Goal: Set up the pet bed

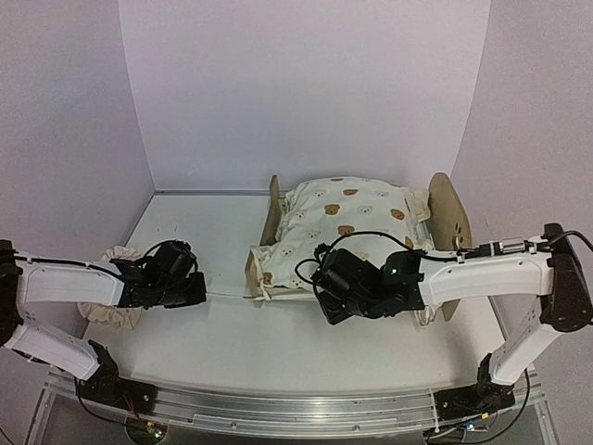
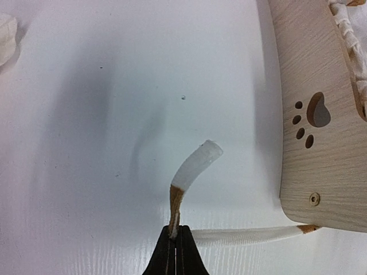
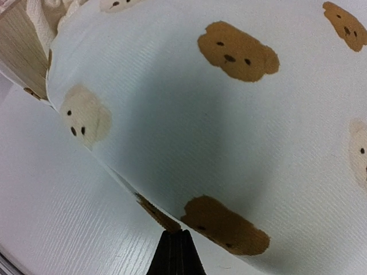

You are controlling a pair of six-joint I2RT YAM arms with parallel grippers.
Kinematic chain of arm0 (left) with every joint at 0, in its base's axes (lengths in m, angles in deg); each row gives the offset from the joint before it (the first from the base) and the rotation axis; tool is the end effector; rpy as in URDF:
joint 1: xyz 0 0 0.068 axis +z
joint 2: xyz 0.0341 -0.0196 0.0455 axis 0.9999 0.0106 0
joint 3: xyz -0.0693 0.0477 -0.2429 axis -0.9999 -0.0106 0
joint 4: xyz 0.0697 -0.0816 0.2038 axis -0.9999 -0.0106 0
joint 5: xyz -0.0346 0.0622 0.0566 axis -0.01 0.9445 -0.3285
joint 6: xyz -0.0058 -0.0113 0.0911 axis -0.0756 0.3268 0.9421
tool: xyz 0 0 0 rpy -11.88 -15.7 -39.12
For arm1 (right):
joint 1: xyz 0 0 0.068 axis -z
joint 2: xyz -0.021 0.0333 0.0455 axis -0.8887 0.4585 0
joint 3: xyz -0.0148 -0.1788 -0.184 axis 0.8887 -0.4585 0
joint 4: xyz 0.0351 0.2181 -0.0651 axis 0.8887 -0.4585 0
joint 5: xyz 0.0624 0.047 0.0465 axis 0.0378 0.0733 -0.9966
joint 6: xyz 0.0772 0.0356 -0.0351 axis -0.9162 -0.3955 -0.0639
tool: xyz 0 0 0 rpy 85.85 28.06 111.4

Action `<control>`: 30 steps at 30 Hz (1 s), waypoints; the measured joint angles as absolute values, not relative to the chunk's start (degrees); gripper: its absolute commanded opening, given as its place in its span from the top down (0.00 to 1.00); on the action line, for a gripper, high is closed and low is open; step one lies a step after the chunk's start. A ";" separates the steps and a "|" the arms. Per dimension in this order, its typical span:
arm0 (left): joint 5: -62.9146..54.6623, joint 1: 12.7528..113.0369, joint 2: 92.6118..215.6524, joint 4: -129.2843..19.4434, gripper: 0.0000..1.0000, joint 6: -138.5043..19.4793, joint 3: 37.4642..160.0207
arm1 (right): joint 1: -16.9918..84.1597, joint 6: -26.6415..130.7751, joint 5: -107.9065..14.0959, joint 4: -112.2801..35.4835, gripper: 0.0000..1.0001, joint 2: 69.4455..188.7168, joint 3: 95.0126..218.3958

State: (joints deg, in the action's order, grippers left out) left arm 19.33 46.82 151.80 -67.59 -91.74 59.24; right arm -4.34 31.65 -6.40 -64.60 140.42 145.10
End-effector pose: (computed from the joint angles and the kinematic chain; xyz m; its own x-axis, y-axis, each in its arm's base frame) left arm 0.1947 -0.1495 0.1397 -0.7807 -0.1900 -0.5953 -0.0126 0.9573 -0.2889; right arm 0.1687 0.2834 0.1955 -0.5834 -0.3919 -0.7114 -0.4339 0.8908 -0.1349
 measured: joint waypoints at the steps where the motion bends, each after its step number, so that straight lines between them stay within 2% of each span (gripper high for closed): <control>1: 19.37 47.24 151.84 -67.79 1.00 -91.88 59.24 | -4.34 31.73 -6.57 -64.28 1.00 140.82 145.10; 4: 19.32 48.03 151.87 -68.09 0.99 -91.98 59.24 | -4.34 31.89 -7.92 -63.93 0.99 141.36 145.10; 6: 19.09 48.22 151.87 -68.03 0.93 -91.85 59.24 | -4.34 32.11 -9.34 -63.99 0.91 141.35 145.10; 7: 18.90 48.31 151.84 -68.03 0.86 -91.62 59.22 | -4.32 32.24 -10.17 -64.12 0.83 141.34 145.10; 11: 18.46 49.05 150.47 -68.89 0.44 -89.95 59.19 | -4.16 33.32 -15.43 -65.82 0.40 140.67 145.08; 13: 17.28 49.37 148.51 -69.19 0.33 -88.29 59.16 | -4.16 33.61 -17.71 -67.02 0.27 139.18 145.03; 16: 14.03 49.36 143.23 -68.86 0.28 -85.41 59.14 | -4.16 34.57 -19.85 -68.91 0.19 135.56 145.07; 21: 10.50 47.54 138.07 -69.14 0.22 -81.67 62.15 | -4.18 35.94 -18.73 -76.19 0.16 130.78 148.88; 30: 10.06 38.68 143.74 -69.37 0.14 -77.29 71.10 | -1.88 38.48 -1.53 -90.70 0.07 127.43 159.44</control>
State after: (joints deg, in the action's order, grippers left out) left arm 10.06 38.68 143.74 -69.37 -77.29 71.10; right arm -1.88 38.48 -1.53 -90.70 127.43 159.44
